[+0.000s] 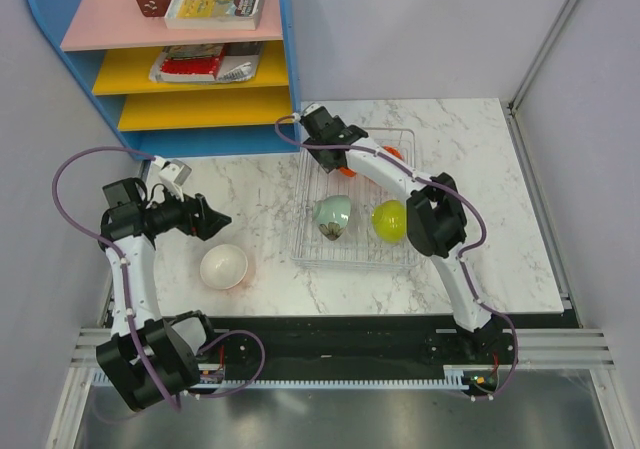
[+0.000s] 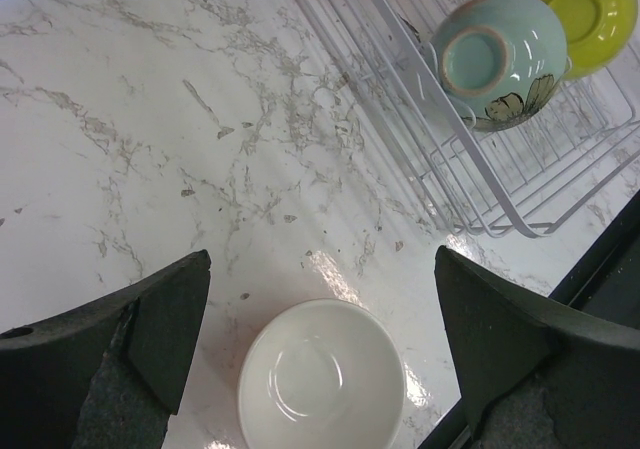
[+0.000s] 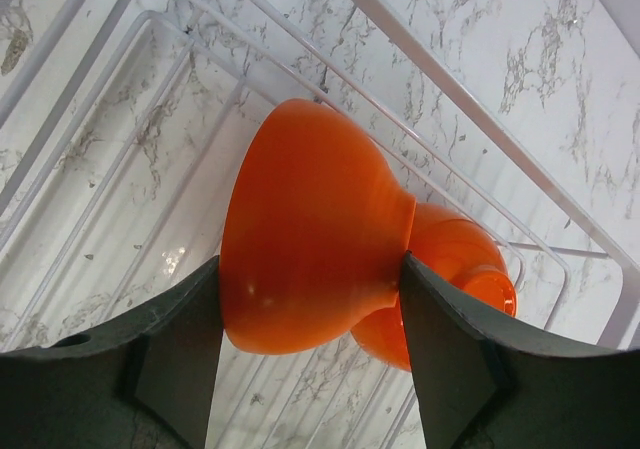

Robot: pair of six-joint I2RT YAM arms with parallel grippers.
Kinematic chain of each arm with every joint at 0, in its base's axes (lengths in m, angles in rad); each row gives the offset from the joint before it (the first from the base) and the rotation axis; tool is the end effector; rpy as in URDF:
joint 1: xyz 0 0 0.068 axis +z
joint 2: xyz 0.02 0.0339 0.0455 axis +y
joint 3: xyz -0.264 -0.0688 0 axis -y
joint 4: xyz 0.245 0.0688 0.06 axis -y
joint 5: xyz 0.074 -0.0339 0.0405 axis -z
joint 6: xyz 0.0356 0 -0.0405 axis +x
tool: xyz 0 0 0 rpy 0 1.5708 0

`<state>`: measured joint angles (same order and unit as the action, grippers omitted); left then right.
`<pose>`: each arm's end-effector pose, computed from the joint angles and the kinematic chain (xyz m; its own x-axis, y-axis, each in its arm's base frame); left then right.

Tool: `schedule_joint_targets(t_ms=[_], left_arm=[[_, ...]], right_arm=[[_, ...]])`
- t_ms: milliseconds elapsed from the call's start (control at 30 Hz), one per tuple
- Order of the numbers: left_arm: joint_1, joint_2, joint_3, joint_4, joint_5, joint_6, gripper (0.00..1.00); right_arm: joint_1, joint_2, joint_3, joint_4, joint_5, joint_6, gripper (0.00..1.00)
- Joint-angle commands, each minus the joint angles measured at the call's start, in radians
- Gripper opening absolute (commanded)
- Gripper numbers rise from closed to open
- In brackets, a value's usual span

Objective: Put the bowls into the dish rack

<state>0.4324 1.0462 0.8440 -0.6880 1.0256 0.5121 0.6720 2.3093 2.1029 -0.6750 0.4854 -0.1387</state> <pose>0.1925 0.0553 0.2797 -0.4823 0.0573 -0.8742 0.5822 0.7666 -0.2709 0.4149 0.3088 0.2358 -0.5540 -0.5970 -0.5802 -0.3988 0.8021 -0.4445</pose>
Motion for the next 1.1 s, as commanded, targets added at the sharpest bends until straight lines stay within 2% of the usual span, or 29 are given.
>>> schedule_joint_targets(t_ms=[0,100,133,300,333,400,533,700,800,1067], left_arm=[[0.016,-0.003,-0.003,0.001,0.033,0.04,1.0],[0.02,0.006,-0.006,0.001,0.044,0.04,1.0],[0.023,0.008,-0.008,0.002,0.044,0.04,1.0],[0.026,0.023,-0.008,0.005,0.053,0.042,1.0],[0.026,0.026,-0.008,0.007,0.056,0.04,1.0],[0.026,0.031,-0.008,0.007,0.06,0.042,1.0],[0.028,0.032,-0.01,0.008,0.062,0.042,1.0],[0.029,0.032,-0.011,0.008,0.068,0.042,1.0],[0.034,0.032,-0.013,0.008,0.067,0.04,1.0],[0.038,0.032,-0.016,0.008,0.076,0.045,1.0]], right_arm=[[0.027,0.042,0.063,-0.014,0.016,-0.025,0.0],[0.038,0.07,0.078,-0.015,0.015,-0.032,0.05],[0.043,0.074,0.083,-0.015,0.009,-0.033,0.13],[0.061,0.105,0.089,-0.014,-0.004,-0.036,0.33],[0.069,0.108,0.092,-0.015,-0.004,-0.038,0.43],[0.074,0.116,0.095,-0.015,-0.007,-0.038,0.48],[0.09,0.124,0.098,-0.015,-0.022,-0.032,0.7],[0.104,0.125,0.1,-0.018,-0.057,-0.021,0.88],[0.103,0.128,0.101,-0.018,-0.088,-0.013,0.95],[0.104,0.114,0.112,-0.017,-0.116,0.021,0.97]])
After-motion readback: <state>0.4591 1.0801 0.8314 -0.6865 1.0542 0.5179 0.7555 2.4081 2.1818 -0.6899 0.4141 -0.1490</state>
